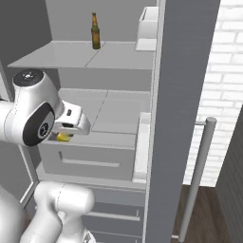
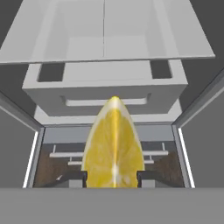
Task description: Grab a lemon wedge from the fridge and one ice cube from the ice bowl, and put them in the glass of lemonade.
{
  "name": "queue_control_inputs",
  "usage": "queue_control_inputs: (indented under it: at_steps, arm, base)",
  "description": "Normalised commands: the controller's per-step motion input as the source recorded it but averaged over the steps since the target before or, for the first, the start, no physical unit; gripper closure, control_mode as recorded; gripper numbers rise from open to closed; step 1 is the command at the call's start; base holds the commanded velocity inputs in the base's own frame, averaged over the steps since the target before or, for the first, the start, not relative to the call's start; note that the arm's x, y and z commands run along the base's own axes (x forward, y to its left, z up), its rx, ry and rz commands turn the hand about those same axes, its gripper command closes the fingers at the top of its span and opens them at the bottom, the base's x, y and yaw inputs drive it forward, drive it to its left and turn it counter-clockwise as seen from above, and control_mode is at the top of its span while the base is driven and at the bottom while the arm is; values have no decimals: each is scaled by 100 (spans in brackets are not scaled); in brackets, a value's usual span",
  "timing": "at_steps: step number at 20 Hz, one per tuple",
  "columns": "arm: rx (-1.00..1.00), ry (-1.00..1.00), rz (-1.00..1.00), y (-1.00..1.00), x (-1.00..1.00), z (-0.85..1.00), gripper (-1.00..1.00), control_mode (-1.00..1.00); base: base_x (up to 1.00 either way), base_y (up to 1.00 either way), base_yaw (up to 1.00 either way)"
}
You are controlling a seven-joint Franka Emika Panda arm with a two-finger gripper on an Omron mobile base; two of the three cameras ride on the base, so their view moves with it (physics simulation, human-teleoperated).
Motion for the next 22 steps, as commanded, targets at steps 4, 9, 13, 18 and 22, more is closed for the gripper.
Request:
queue_control_inputs:
  at_steps: [4, 9, 13, 18, 22]
  arm:
    - [8, -7, -4, -18, -61, 0, 100, -100]
    - [0, -1, 0, 0, -9, 0, 100, -100]
    - [0, 0, 0, 0, 0, 0, 100, -100]
    - [0, 0, 0, 0, -17, 0, 100, -100]
    - [0, 0, 0, 0, 0, 0, 100, 100]
  base:
    - [0, 0, 0]
    - [0, 0, 0]
    - [0, 0, 0]
    - [0, 0, 0]
    - [-92, -10, 0]
